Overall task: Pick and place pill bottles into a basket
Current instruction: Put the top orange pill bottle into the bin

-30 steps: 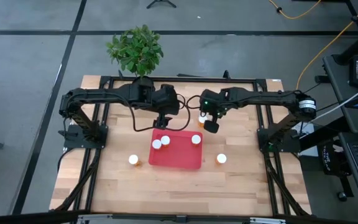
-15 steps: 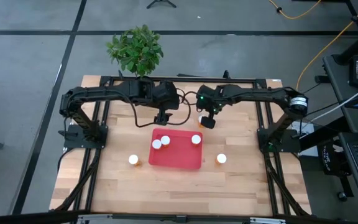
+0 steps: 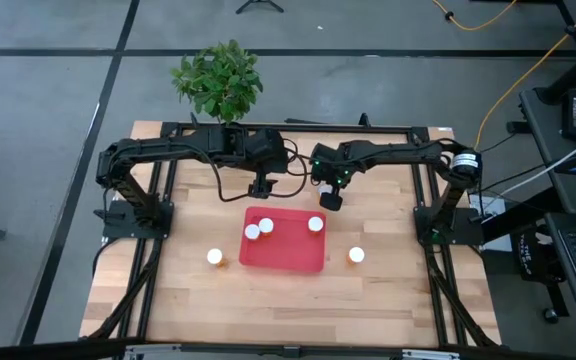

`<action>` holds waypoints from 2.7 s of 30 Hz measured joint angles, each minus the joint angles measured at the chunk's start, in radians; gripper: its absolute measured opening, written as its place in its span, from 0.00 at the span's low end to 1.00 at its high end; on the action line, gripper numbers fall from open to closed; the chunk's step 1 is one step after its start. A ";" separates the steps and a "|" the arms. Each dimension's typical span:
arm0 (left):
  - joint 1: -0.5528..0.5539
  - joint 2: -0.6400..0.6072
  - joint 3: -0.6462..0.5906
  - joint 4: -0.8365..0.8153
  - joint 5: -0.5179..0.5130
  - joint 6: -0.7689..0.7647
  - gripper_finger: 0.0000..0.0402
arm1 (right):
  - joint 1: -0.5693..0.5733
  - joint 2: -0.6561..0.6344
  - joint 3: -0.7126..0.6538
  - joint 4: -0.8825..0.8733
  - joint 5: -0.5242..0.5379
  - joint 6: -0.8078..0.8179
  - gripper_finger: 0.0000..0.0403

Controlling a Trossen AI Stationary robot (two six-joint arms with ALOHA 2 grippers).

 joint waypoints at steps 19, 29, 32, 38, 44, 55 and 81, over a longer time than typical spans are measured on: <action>0.000 0.000 0.000 -0.010 0.007 -0.005 0.93 | 0.000 0.006 0.000 0.027 0.000 0.018 0.84; 0.000 0.000 0.000 -0.011 0.011 -0.005 0.93 | 0.000 0.006 0.000 0.024 -0.008 0.024 0.67; 0.000 0.000 0.000 -0.011 0.011 -0.005 0.93 | 0.000 0.005 0.000 0.023 -0.018 0.025 0.61; 0.000 0.000 0.000 -0.011 0.026 -0.005 0.93 | 0.000 0.005 0.025 -0.024 -0.035 0.022 0.53; 0.000 0.001 0.000 -0.011 0.026 -0.005 0.93 | 0.000 0.000 0.119 -0.113 -0.034 0.009 0.54; 0.085 -0.010 -0.001 -0.186 -0.082 -0.016 0.93 | 0.079 0.000 0.393 -0.299 -0.033 -0.020 0.53; 0.171 -0.488 -0.258 -0.128 -0.082 -0.164 0.93 | 0.348 0.118 0.520 -0.208 0.028 0.130 0.55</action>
